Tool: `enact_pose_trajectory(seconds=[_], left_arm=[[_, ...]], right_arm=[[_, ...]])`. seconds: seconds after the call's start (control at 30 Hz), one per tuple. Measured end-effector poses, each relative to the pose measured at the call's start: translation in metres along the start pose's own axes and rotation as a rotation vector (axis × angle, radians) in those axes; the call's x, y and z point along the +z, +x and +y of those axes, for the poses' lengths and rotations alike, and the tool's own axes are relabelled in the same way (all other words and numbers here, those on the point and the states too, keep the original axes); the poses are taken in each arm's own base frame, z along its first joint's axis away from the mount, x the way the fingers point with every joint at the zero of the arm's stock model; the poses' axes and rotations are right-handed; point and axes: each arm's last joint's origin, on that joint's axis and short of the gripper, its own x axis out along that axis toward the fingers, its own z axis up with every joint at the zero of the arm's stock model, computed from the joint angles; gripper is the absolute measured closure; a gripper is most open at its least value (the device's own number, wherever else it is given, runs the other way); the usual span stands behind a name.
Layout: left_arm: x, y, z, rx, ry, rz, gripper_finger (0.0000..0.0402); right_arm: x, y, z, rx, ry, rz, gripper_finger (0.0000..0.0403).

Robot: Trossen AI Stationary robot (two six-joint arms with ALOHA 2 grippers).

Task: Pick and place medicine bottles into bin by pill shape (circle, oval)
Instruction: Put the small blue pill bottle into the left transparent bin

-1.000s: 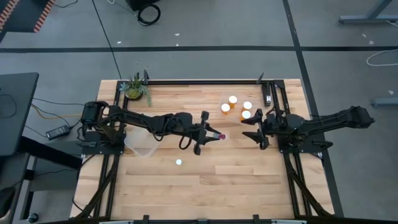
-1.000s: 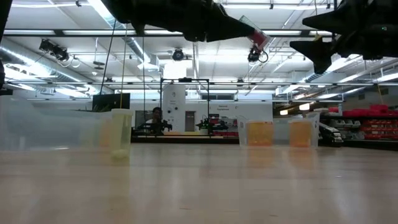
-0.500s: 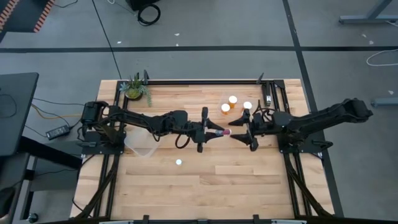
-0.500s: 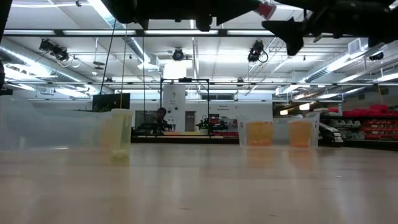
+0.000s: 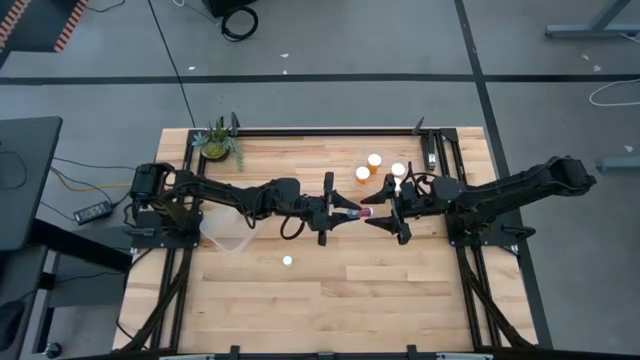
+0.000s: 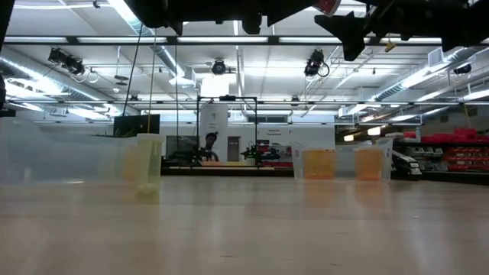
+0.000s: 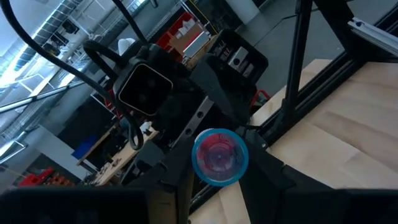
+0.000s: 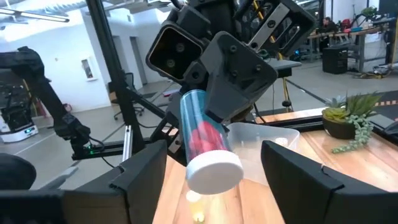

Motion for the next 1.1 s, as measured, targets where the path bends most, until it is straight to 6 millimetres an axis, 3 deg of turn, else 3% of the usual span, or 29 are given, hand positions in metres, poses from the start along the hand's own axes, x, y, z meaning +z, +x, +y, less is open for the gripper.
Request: enact_pose_trajectory(seconds=[0.7,0.93,1.1], left_arm=[[-0.005,0.000,0.002,-0.003,0.040,0.022,0.0266],[-0.007,0.000,0.002,0.016,0.002,0.068,0.0260],[-0.013,-0.001,-0.002,0.038,-0.068,0.187,0.0226]], right_arm=[[0.000,0.000,0.000,0.000,-0.016,0.001,0.0262],[-0.001,0.000,-0.001,-0.013,-0.023,0.002,0.0269],[-0.007,-0.001,-0.003,-0.073,0.006,0.057,0.0266]])
